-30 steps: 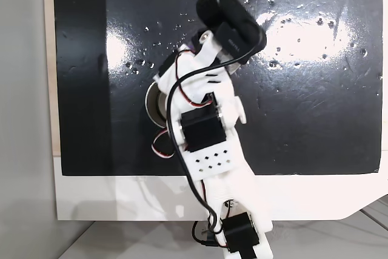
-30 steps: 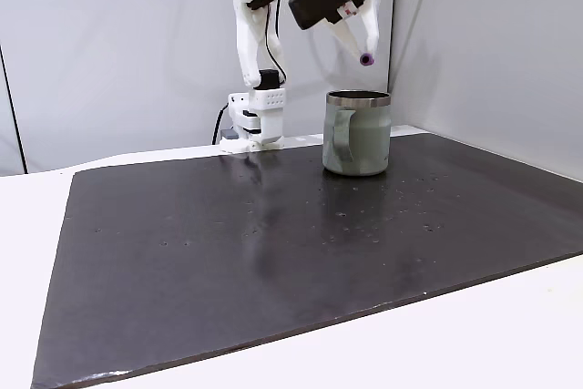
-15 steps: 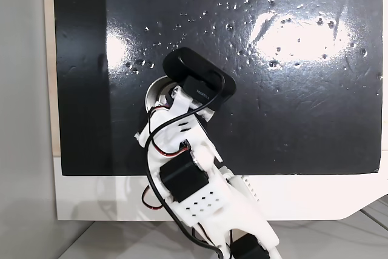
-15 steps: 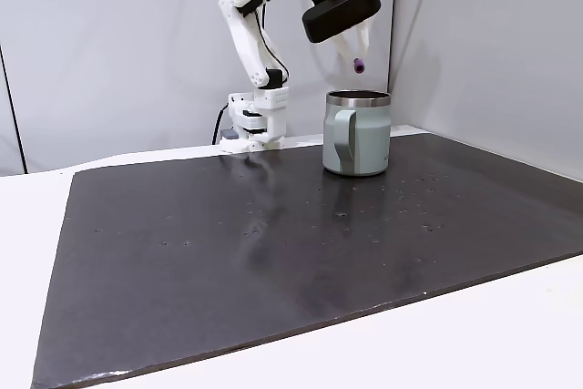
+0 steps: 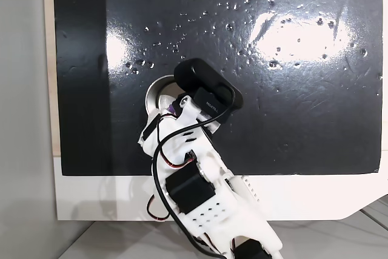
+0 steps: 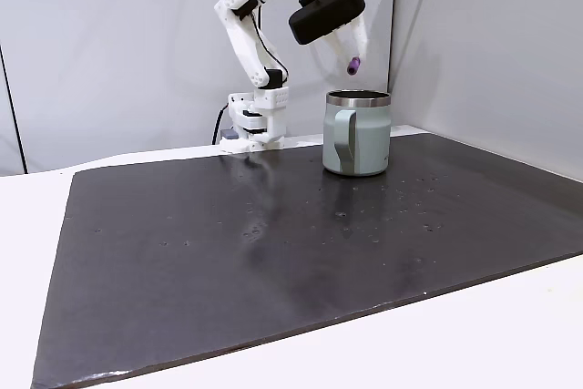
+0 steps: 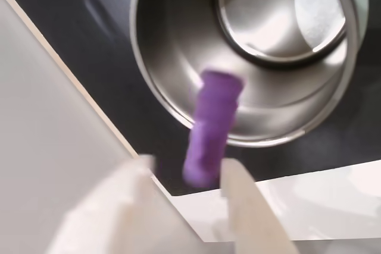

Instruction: Grasp a pengrip and put it in the cup.

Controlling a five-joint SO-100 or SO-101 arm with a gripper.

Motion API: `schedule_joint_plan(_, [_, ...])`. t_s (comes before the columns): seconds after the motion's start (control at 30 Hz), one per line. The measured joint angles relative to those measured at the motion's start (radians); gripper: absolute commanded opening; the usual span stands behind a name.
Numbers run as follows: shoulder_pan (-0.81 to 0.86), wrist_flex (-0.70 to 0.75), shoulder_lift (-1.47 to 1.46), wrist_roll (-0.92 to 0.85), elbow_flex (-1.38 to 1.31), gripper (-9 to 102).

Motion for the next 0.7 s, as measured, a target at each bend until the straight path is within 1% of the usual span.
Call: schedule_joint_plan(0.7, [0.038,0.0,0.006,0.018,0.006,27])
